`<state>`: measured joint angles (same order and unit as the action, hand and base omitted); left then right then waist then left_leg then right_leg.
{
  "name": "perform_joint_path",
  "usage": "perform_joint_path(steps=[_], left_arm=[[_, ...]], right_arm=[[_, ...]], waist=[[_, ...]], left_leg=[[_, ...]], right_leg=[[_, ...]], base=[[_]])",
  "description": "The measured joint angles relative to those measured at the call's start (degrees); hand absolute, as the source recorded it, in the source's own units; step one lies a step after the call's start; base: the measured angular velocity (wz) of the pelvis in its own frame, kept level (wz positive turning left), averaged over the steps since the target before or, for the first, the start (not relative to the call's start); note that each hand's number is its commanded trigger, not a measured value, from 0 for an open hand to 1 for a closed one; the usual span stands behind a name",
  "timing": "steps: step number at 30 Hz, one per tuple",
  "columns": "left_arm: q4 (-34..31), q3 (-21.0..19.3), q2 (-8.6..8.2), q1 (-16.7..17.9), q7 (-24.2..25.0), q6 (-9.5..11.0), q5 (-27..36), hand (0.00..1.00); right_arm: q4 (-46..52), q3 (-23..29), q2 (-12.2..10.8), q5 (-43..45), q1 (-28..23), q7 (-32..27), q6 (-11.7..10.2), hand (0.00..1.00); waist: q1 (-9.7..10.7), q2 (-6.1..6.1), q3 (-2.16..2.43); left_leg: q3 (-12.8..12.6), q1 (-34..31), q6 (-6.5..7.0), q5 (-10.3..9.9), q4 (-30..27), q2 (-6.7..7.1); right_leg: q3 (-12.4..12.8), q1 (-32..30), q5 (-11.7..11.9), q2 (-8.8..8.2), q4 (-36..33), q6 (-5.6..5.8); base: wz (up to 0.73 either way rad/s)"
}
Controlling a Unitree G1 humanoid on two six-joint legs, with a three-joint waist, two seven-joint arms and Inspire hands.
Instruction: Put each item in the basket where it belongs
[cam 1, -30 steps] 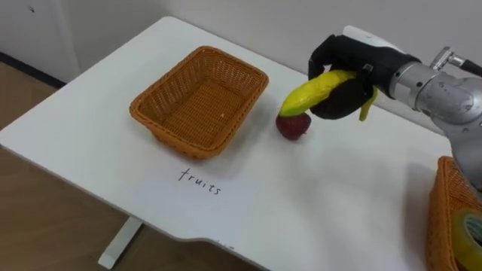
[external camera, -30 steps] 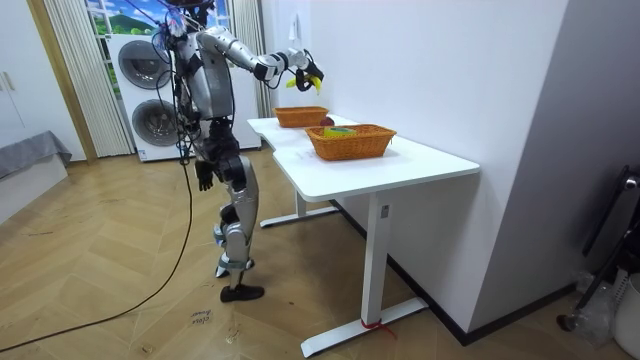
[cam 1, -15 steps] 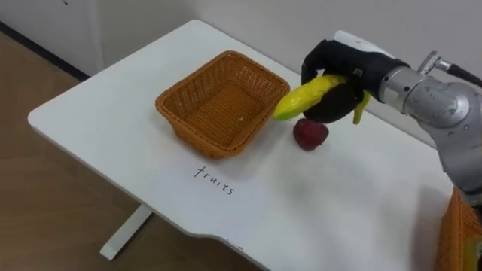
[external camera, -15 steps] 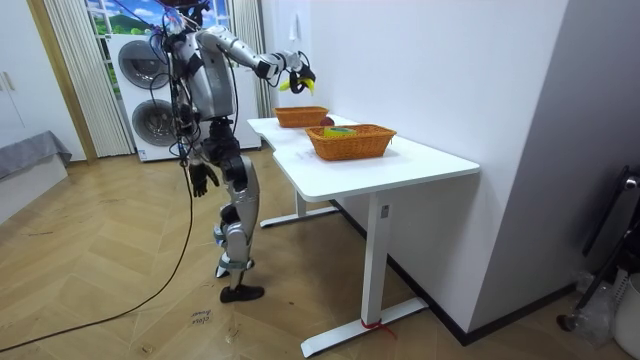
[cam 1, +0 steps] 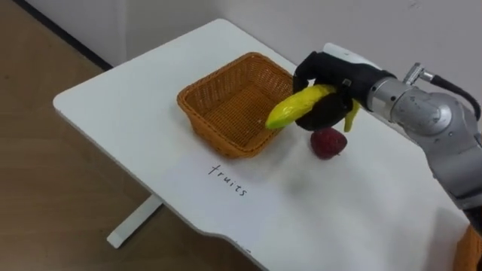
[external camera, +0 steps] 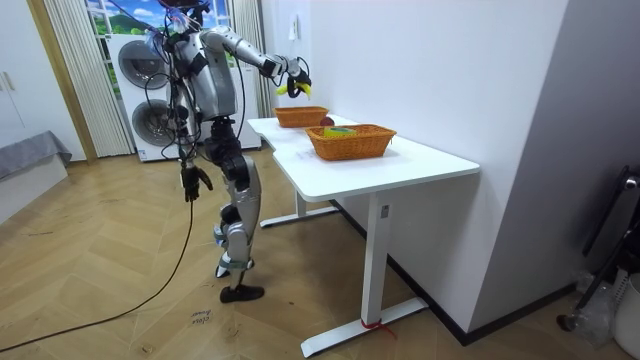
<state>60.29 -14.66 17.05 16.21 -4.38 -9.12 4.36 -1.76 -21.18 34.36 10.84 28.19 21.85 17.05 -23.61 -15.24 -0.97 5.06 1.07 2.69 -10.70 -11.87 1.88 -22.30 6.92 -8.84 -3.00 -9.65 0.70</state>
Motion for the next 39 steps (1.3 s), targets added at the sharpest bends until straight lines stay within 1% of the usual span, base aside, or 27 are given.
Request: perform_joint_path(steps=[4,5,7,10,11,12,15,17,19,20,23,28,33,39], left_arm=[[-0.05,0.03,0.17,0.04,-0.18,0.03,0.01,0.00],[-0.03,0.11,0.17,0.22,-0.18,0.02,-0.02,0.00],[-0.05,0.12,0.21,0.20,-0.17,0.01,-0.02,0.00],[-0.10,0.10,0.96,0.20,-0.05,0.02,-0.09,0.00],[-0.20,0.10,1.46,0.16,0.08,0.03,-0.11,0.00],[-0.27,0.10,1.71,0.16,0.08,0.04,-0.11,0.00],[-0.83,0.20,2.74,0.50,0.03,0.13,-0.11,0.00],[-0.87,0.21,2.89,0.61,0.01,0.28,-0.12,0.00],[-1.42,0.23,2.85,0.74,0.00,0.34,-0.11,0.00],[-1.75,0.23,2.85,0.78,-0.04,0.34,-0.11,0.00],[-2.03,0.23,2.84,0.94,-0.38,0.40,-0.36,0.00],[-2.17,0.23,2.68,1.36,-0.52,0.40,-0.57,0.00],[-2.50,0.24,2.34,1.47,-0.53,0.35,-0.71,0.00],[-3.44,0.21,2.31,2.13,-0.51,0.34,-1.81,0.00]], right_arm=[[-3.25,-1.36,0.00,-0.10,0.21,-1.54,-0.14,1.00],[-4.95,-2.38,0.01,-0.17,1.09,-2.03,-0.22,1.00],[-6.96,-2.79,0.01,-0.31,1.90,-2.89,-0.23,1.00],[-8.23,-2.85,0.02,-0.29,2.24,-5.07,-0.43,1.00],[-9.26,-2.86,0.01,-0.40,2.30,-5.86,-0.80,1.00],[-9.89,-2.88,0.01,-0.58,2.43,-6.19,-0.97,1.00],[-14.39,-3.11,0.00,-1.52,4.78,-8.66,-1.61,1.00],[-15.74,-3.14,0.02,-1.52,5.97,-10.27,-2.11,1.00],[-15.89,-3.13,0.05,-1.52,6.78,-11.89,-2.26,1.00],[-15.80,-3.14,0.06,-1.52,7.08,-12.88,-2.65,1.00],[-15.27,-3.14,0.07,-1.51,7.20,-15.09,-2.92,1.00],[-15.53,-3.14,0.07,-1.51,7.28,-18.49,-3.28,1.00],[-15.70,-3.14,0.07,-1.33,7.58,-21.71,-3.28,1.00],[-15.48,-3.15,0.07,-1.22,7.58,-22.52,-3.27,1.00]], waist=[[-0.73,-0.69,-0.29],[-0.78,-0.75,-0.32],[-0.82,-0.76,-0.30],[-1.47,-0.86,-0.23],[-1.88,-0.86,-0.23],[-2.00,-0.86,-0.23],[-1.88,-0.80,-0.27],[-1.71,-0.81,-0.26],[-1.33,-0.92,-0.18],[-1.27,-1.00,-0.11],[-1.34,-1.07,-0.04],[-1.38,-0.98,-0.08],[-1.51,-0.62,-0.25],[-1.71,-0.31,-0.23]], left_leg=[[0.04,-0.67,0.01,-0.13,-0.56,-0.02],[0.04,-1.07,0.01,-0.34,-1.09,-0.02],[0.03,-1.84,0.06,-0.57,-1.83,-0.01],[0.02,-2.45,0.06,-0.57,-2.00,0.01],[0.02,-2.47,0.06,-0.57,-2.01,0.00],[0.06,-2.48,0.05,-0.56,-2.01,0.00],[0.67,-2.90,0.02,-0.54,-2.22,0.07],[1.17,-3.44,-0.01,-0.57,-2.63,0.15],[1.37,-4.19,-0.03,-0.57,-2.93,0.18],[1.47,-4.65,-0.04,-0.56,-3.05,0.22],[1.57,-5.43,-0.03,-0.56,-3.28,0.33],[2.03,-5.75,0.06,-0.61,-3.59,0.62],[2.36,-6.07,0.14,-0.65,-3.94,0.83],[2.50,-6.23,0.13,-0.64,-3.93,0.83]], right_leg=[[-0.22,-0.28,0.00,-0.01,-0.01,0.00],[-0.35,-0.46,0.00,0.01,0.00,0.00],[-0.57,-0.84,0.00,0.01,-0.01,0.00],[-1.02,-1.29,0.00,-0.01,0.00,0.00],[-1.58,-1.29,0.00,-0.01,0.01,0.00],[-1.60,-1.28,0.00,-0.01,0.02,0.00],[-1.80,-1.34,0.00,0.02,0.05,0.00],[-1.88,-1.49,0.00,0.05,0.06,0.00],[-2.01,-2.07,0.00,0.04,0.01,0.00],[-2.10,-2.40,0.00,0.04,0.04,0.00],[-2.67,-2.98,0.00,-0.05,0.02,0.00],[-2.89,-3.08,0.00,-0.22,0.03,0.00],[-2.91,-3.10,0.00,-0.32,0.06,0.01],[-2.80,-3.22,-0.01,-0.30,0.05,0.02]], base=[[0.01],[0.00],[0.00],[0.00],[0.00],[0.05],[0.10],[0.13],[0.09],[0.03],[0.02],[0.03],[0.03],[0.00]])
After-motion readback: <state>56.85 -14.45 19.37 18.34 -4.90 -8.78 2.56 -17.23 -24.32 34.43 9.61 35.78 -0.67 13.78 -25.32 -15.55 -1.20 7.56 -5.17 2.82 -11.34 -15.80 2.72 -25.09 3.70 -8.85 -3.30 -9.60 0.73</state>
